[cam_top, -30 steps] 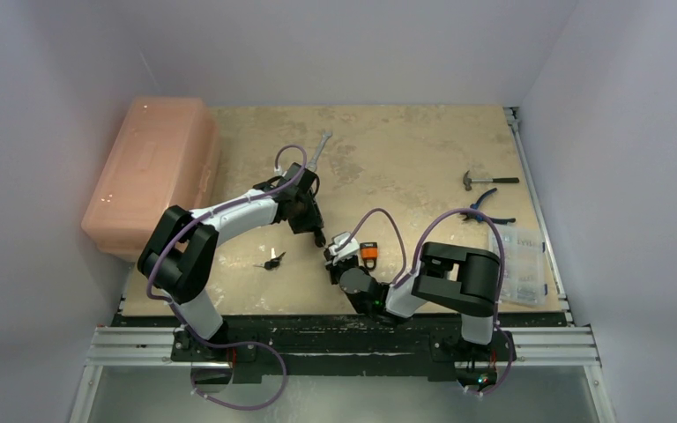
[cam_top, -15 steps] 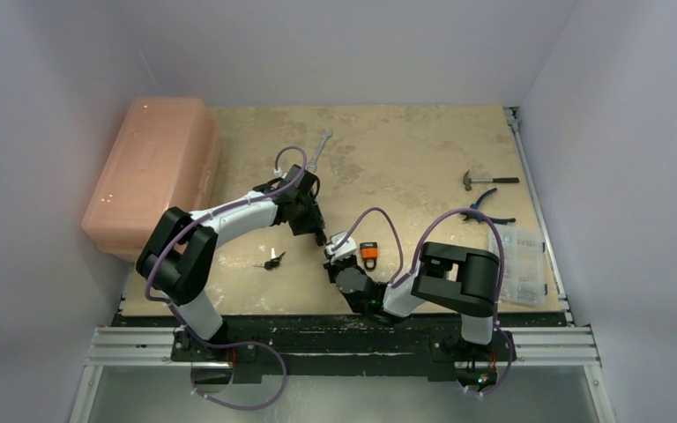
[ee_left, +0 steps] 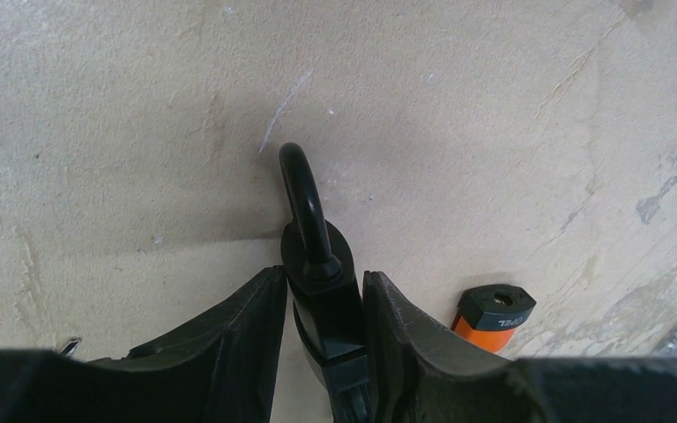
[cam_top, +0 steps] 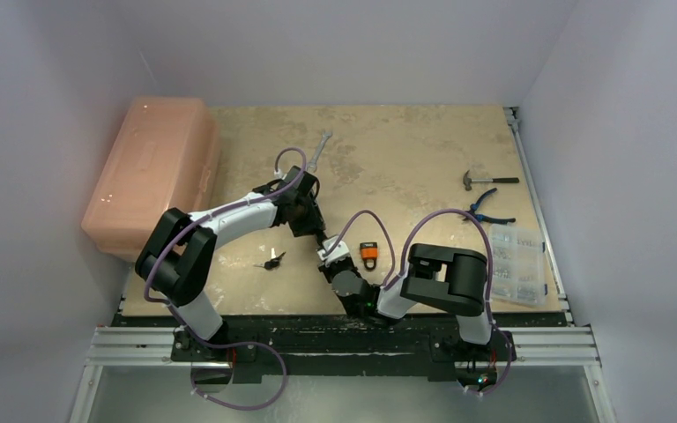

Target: Unlock with the key

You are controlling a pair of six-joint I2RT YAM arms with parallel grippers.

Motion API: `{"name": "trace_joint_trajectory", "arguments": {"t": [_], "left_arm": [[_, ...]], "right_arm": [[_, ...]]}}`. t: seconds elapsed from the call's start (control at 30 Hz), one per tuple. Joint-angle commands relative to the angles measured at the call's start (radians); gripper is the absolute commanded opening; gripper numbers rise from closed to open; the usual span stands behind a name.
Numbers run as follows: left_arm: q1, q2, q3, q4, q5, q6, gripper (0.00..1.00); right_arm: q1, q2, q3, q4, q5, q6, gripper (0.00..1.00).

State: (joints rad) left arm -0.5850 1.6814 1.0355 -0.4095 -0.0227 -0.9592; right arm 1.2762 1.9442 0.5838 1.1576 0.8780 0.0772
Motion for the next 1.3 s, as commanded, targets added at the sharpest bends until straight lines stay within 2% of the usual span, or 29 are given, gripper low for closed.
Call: {"name": "trace_joint_trajectory", "arguments": {"t": [0.0, 0.43, 0.5, 0.6, 0.7, 0.9, 1.03, 1.17, 1.27], "left_arm": [[-0.015, -0.037, -0.021, -0.027, 0.051, -0.002, 0.39], [-0.032, -0.054, -0.022, -0.033, 0.074, 0.014, 0.33], [-0.036, -0.055, -0.024, -0.036, 0.075, 0.016, 0.26], [-0.045, -0.054, -0.02, -0.04, 0.097, 0.023, 0.09], [-0.065, -0.054, -0.007, -0.061, 0.095, 0.028, 0.0], [-0.084, -0.066, -0.002, -0.082, 0.095, 0.015, 0.0], [-0.092, -0.079, -0.012, -0.073, 0.121, -0.015, 0.0], [-0.095, -0.099, -0.04, -0.029, 0.169, -0.053, 0.0], [-0.095, -0.111, -0.046, -0.018, 0.188, -0.064, 0.0]], "right_arm": [[-0.007, 0.009, 0.033, 0.097, 0.084, -0.071, 0.0], [-0.011, 0.015, 0.03, 0.166, 0.015, -0.117, 0.0], [-0.014, 0.015, 0.029, 0.171, 0.011, -0.118, 0.0], [-0.014, 0.016, 0.026, 0.183, 0.005, -0.122, 0.0], [-0.014, 0.021, 0.027, 0.197, 0.009, -0.141, 0.0], [-0.014, 0.03, 0.042, 0.211, 0.031, -0.174, 0.0], [-0.013, 0.046, 0.061, 0.223, 0.112, -0.209, 0.0], [-0.006, 0.068, 0.053, 0.344, 0.185, -0.265, 0.0], [-0.005, 0.054, -0.008, 0.495, 0.105, -0.278, 0.0]]}}
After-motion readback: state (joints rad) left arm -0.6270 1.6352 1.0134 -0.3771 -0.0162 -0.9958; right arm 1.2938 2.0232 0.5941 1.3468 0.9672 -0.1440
